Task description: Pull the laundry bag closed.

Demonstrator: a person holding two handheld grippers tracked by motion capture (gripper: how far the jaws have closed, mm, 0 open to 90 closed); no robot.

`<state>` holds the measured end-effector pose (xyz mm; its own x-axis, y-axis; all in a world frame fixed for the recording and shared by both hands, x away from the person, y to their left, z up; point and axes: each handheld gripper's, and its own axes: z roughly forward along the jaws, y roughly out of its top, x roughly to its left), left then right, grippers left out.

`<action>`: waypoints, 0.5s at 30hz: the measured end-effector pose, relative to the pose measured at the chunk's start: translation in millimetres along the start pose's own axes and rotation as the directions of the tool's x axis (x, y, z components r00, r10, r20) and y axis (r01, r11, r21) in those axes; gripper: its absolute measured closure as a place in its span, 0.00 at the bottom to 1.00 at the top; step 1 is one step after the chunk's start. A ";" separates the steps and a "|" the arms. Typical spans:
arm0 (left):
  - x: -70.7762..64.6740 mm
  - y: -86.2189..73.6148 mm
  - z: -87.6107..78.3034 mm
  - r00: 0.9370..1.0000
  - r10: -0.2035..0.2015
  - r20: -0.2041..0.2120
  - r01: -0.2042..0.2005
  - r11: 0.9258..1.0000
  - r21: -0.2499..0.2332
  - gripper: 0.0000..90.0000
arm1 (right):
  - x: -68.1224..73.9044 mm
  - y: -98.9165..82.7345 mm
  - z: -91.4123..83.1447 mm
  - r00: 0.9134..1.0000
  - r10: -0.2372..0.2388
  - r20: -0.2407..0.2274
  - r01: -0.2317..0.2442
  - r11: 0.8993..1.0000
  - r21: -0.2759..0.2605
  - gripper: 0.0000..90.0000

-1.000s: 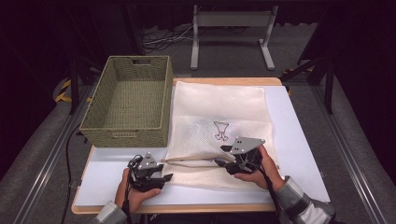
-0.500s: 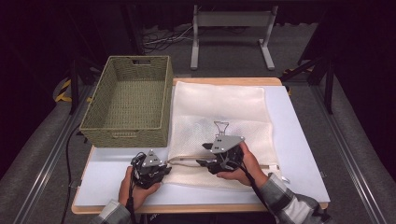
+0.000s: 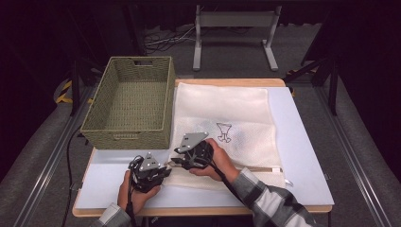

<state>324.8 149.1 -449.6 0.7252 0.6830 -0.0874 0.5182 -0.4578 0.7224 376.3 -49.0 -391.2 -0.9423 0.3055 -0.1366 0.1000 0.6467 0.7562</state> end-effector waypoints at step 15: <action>1.7 -2.9 -3.7 1.000 -0.014 -0.005 0.014 1.000 0.001 0.93 | 3.9 19.2 49.3 0.997 -0.036 -0.071 0.044 0.992 0.119 0.76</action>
<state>322.8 153.7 -449.3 0.7157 0.6920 -0.0942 0.5285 -0.4485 0.7208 390.3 -0.9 -408.7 -0.9655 0.2320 -0.1183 0.0955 0.7380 0.6680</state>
